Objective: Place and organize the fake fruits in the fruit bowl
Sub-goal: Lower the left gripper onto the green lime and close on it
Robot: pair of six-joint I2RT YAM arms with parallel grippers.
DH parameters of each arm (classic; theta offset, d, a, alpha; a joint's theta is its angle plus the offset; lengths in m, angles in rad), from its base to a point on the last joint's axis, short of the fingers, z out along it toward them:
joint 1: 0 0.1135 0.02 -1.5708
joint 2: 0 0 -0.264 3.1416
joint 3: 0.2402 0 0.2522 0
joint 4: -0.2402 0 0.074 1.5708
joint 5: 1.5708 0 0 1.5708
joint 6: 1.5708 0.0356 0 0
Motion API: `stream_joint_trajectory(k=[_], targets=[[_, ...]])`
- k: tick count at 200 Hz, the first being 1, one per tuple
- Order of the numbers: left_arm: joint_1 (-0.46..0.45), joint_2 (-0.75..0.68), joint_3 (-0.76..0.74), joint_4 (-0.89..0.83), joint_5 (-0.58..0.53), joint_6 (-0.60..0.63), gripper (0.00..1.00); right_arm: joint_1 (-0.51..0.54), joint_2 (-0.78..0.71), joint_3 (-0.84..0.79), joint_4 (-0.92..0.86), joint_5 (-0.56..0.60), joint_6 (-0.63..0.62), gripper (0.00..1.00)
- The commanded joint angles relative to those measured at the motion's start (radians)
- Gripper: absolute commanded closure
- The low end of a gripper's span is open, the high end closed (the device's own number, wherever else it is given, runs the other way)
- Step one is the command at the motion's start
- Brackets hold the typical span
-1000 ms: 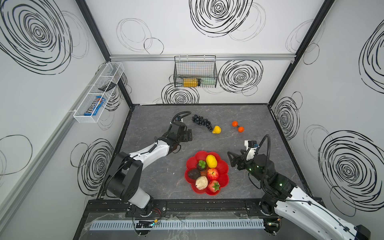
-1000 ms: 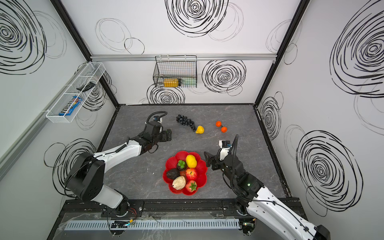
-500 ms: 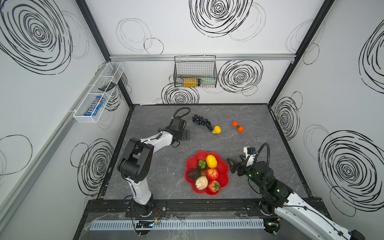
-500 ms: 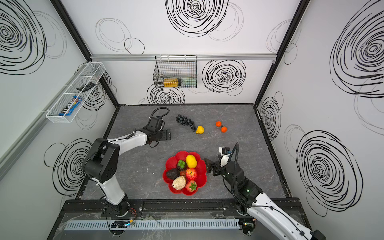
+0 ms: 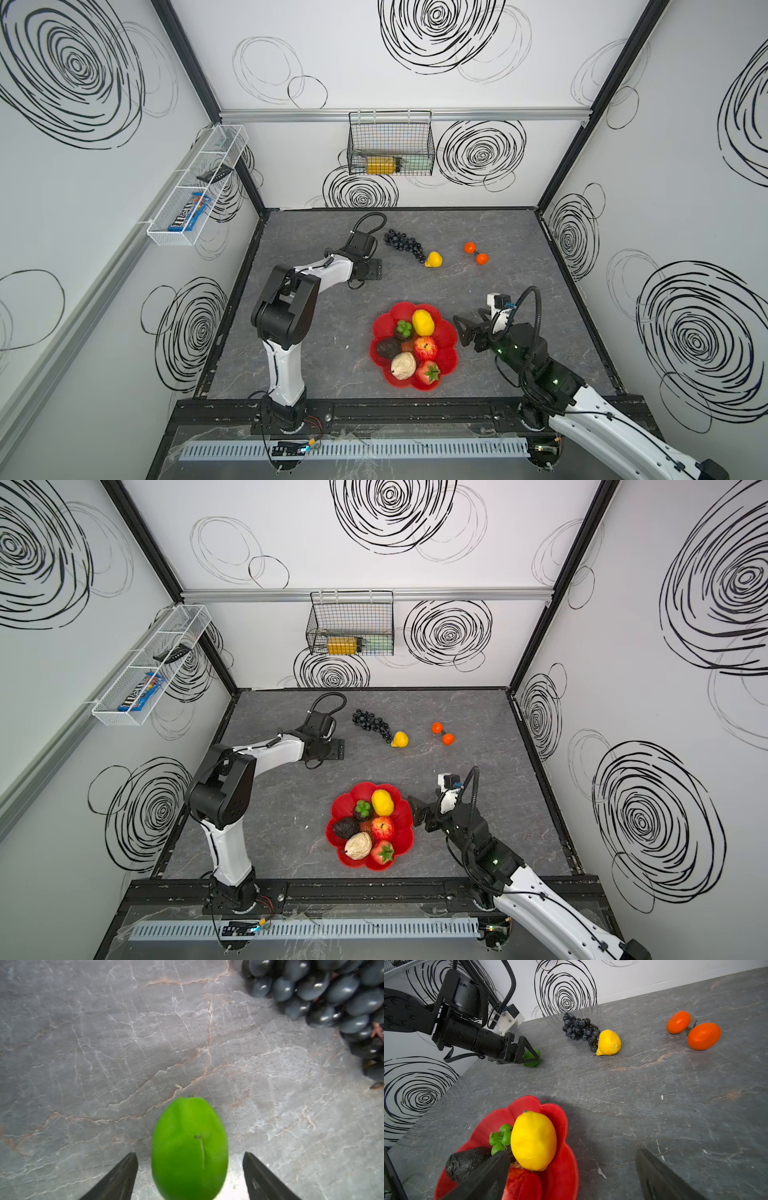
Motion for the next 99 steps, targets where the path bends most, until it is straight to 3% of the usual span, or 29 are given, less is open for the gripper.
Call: stream_joint_trajectory(k=[1, 99], targets=[[0.012, 0.022, 0.035, -0.005, 0.017, 0.004, 0.2, -0.003, -0.004, -0.009, 0.034, -0.007, -0.008, 0.01], [0.019, 0.041, 0.044, -0.004, 0.049, 0.009, 0.45, -0.003, 0.014, -0.006, 0.041, -0.011, -0.011, 0.01]])
